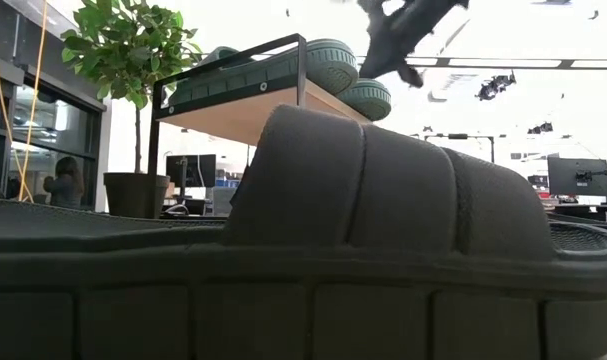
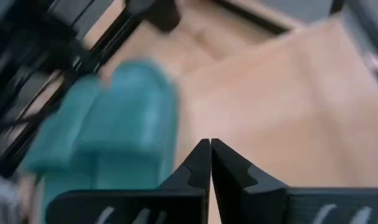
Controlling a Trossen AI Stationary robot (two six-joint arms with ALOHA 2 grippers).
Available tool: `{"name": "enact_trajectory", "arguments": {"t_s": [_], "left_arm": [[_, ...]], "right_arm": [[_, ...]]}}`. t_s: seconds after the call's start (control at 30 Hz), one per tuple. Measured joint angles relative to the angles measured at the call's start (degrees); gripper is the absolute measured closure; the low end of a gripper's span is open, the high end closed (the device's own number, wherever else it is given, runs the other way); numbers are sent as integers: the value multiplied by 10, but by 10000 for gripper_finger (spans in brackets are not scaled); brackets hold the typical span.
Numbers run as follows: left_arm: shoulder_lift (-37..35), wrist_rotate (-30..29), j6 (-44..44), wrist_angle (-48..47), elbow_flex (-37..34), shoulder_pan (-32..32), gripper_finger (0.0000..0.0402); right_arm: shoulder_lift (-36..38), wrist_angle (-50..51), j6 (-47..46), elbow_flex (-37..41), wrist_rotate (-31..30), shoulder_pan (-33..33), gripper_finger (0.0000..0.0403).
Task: Pick and place slides into the shelf
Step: Put the right black slide on the shelf
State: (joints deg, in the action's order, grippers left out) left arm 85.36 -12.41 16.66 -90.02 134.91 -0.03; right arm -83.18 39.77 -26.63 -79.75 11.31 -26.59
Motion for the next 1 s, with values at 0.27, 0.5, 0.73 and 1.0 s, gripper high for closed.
{"name": "enact_trajectory", "arguments": {"t_s": [0.27,0.5,0.73,1.0], "left_arm": [[0,6,25,0,0,0,401],[0,10,43,0,0,0,401],[0,10,43,0,0,0,401],[0,24,41,0,0,0,401]], "right_arm": [[128,184,-30,0,23,73,340],[170,223,-131,0,-13,177,297],[154,261,-194,0,-74,284,289],[145,263,-330,0,-193,401,289]]}}
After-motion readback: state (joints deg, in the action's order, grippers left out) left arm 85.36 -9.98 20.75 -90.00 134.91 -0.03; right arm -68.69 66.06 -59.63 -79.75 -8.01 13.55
